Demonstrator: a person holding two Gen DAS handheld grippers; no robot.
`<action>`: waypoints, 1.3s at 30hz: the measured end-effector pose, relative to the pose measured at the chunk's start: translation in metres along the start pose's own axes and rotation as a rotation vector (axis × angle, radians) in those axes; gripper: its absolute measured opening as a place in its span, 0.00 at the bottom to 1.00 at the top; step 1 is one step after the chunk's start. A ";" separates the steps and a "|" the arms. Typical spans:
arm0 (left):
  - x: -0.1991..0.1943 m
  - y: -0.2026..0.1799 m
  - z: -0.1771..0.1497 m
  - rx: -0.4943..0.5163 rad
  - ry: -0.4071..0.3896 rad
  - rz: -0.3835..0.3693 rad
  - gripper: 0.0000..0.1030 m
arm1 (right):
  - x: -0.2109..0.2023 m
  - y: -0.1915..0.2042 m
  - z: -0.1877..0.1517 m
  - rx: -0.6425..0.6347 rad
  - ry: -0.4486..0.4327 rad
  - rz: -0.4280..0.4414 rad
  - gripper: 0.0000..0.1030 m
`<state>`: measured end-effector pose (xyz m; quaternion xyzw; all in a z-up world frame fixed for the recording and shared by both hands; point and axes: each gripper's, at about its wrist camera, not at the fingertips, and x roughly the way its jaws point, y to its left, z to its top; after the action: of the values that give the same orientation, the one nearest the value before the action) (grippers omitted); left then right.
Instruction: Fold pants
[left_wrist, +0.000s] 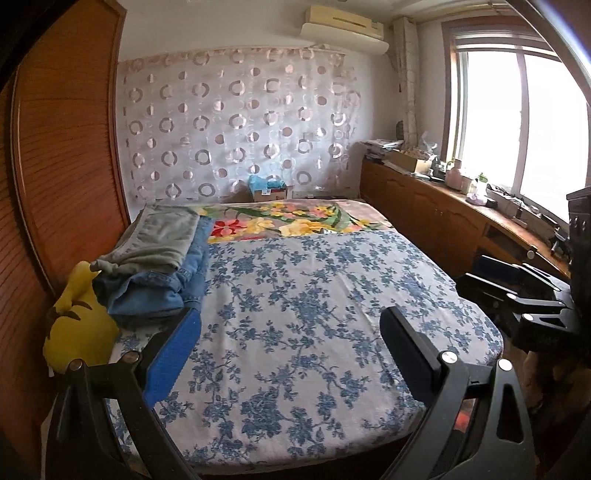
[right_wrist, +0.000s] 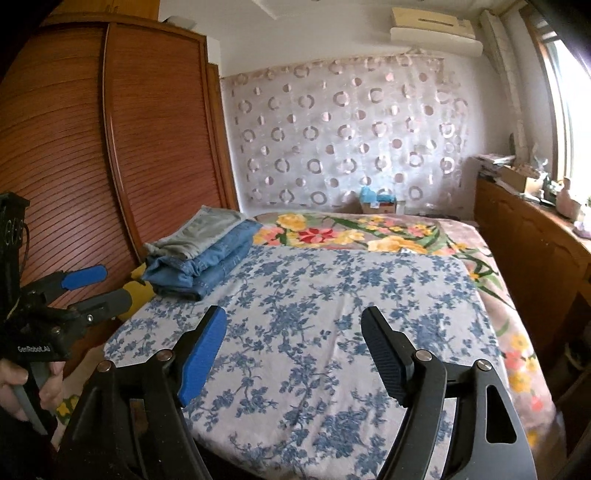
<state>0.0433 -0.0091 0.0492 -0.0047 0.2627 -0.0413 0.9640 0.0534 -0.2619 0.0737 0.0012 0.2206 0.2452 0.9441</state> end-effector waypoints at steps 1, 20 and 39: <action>-0.001 -0.003 0.002 0.006 -0.003 0.000 0.95 | -0.005 0.000 -0.001 0.003 -0.005 -0.009 0.78; -0.044 -0.021 0.026 0.017 -0.098 0.001 0.95 | -0.062 0.003 0.002 0.027 -0.115 -0.096 0.81; -0.057 -0.010 0.025 -0.020 -0.130 0.038 0.95 | -0.059 0.004 -0.001 0.008 -0.124 -0.136 0.81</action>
<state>0.0058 -0.0147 0.1000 -0.0118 0.1998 -0.0199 0.9796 0.0050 -0.2859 0.0982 0.0052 0.1624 0.1793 0.9703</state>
